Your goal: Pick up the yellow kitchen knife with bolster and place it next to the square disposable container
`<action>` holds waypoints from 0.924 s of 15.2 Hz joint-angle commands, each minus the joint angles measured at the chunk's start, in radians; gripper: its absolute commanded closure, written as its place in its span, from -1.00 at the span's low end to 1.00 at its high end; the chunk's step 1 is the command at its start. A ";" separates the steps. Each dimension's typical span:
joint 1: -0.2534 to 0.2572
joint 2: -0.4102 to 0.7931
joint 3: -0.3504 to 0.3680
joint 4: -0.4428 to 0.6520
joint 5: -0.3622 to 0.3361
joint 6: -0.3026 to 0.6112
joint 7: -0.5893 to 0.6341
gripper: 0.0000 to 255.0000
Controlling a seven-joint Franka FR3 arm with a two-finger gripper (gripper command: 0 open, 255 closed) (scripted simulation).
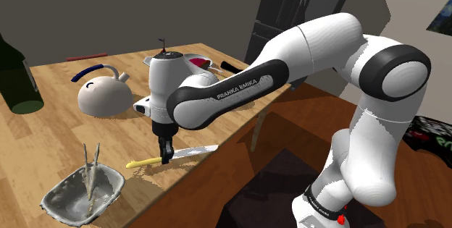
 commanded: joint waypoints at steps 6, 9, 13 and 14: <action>0.000 0.000 0.000 0.000 0.000 0.000 0.000 -1.00; -0.004 -0.029 0.000 0.031 0.004 -0.061 -0.003 -1.00; -0.007 -0.052 -0.001 0.064 0.006 -0.116 -0.005 -1.00; -0.007 -0.052 -0.001 0.064 0.006 -0.116 -0.005 -1.00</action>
